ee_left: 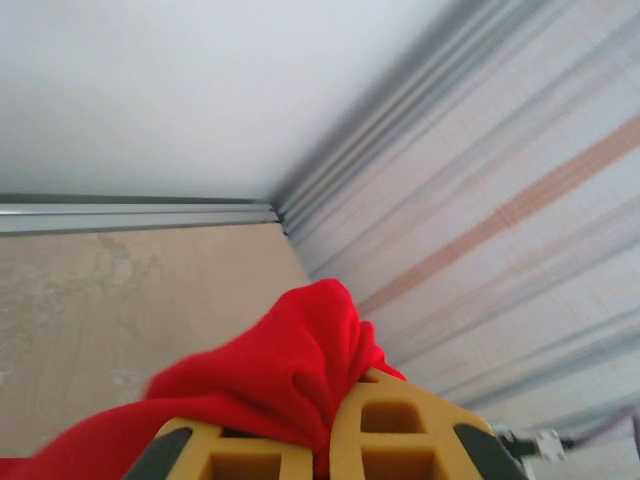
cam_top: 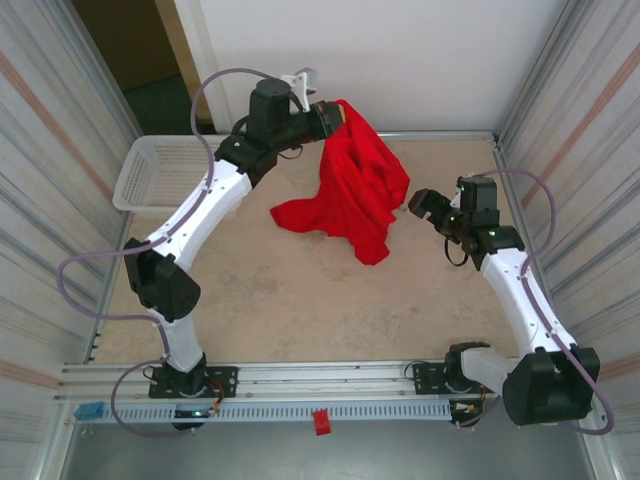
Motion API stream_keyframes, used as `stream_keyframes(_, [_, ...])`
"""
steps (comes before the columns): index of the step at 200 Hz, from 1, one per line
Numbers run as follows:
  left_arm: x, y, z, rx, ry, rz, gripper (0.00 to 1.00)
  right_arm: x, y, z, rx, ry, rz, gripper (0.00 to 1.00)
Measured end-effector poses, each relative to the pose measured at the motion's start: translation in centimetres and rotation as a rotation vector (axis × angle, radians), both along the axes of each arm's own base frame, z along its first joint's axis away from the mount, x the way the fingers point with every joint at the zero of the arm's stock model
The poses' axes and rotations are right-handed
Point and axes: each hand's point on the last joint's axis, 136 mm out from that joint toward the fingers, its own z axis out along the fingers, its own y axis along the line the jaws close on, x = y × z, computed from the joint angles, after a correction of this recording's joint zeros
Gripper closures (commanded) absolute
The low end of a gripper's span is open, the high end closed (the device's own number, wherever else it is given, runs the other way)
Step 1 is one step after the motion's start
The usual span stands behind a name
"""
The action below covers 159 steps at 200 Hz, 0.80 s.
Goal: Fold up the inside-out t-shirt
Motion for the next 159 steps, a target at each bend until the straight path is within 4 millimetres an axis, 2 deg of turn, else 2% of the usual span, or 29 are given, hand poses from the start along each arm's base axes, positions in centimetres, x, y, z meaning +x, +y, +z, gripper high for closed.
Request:
stream_keyframes(5, [0.8, 0.6, -0.8, 0.002, 0.019, 0.019, 0.88, 0.0, 0.0, -0.1, -0.002, 0.003, 0.002, 0.11])
stream_keyframes(17, [3.1, 2.1, -3.6, 0.017, 0.071, 0.066, 0.53, 0.1, 0.0, -0.5, -0.004, 0.013, 0.003, 0.12])
stream_keyframes(24, [4.4, 3.0, -5.5, 0.030, 0.107, 0.093, 0.40, 0.2, 0.0, -0.8, -0.008, 0.021, 0.005, 0.12])
stream_keyframes(47, [8.2, 6.8, -14.0, 0.109, 0.263, 0.185, 0.24, 0.0, -0.1, -2.1, -0.025, 0.051, 0.013, 0.12])
stream_keyframes(66, [8.3, 10.4, -20.4, 0.201, 0.388, 0.248, 0.13, -0.5, -0.4, -3.4, -0.038, 0.081, 0.006, 0.12])
stream_keyframes(81, [6.1, 12.3, -24.0, 0.267, 0.472, 0.266, 0.12, -0.9, -0.5, -4.3, -0.044, 0.103, 0.005, 0.13])
stream_keyframes(92, [3.6, 12.5, -25.4, 0.310, 0.510, 0.255, 0.10, -1.2, -0.5, -4.7, -0.044, 0.114, 0.007, 0.13])
stream_keyframes(101, [1.3, 12.1, -25.8, 0.342, 0.520, 0.236, 0.10, -1.4, -0.5, -5.0, -0.042, 0.119, 0.009, 0.13])
stream_keyframes(116, [-3.0, 10.0, -25.0, 0.392, 0.495, 0.170, 0.10, -1.9, -0.2, -5.5, -0.040, 0.129, 0.018, 0.15])
stream_keyframes(131, [-6.3, 7.1, -23.5, 0.428, 0.431, 0.096, 0.10, -2.7, 0.6, -6.5, -0.039, 0.151, 0.050, 0.17])
stream_keyframes(142, [-8.0, 5.1, -22.9, 0.450, 0.393, 0.049, 0.10, -3.4, 1.6, -7.3, -0.041, 0.173, 0.082, 0.20])
stream_keyframes(159, [-9.6, 3.6, -24.1, 0.507, 0.376, 0.008, 0.12, -4.7, 3.3, -8.8, -0.053, 0.209, 0.146, 0.27])
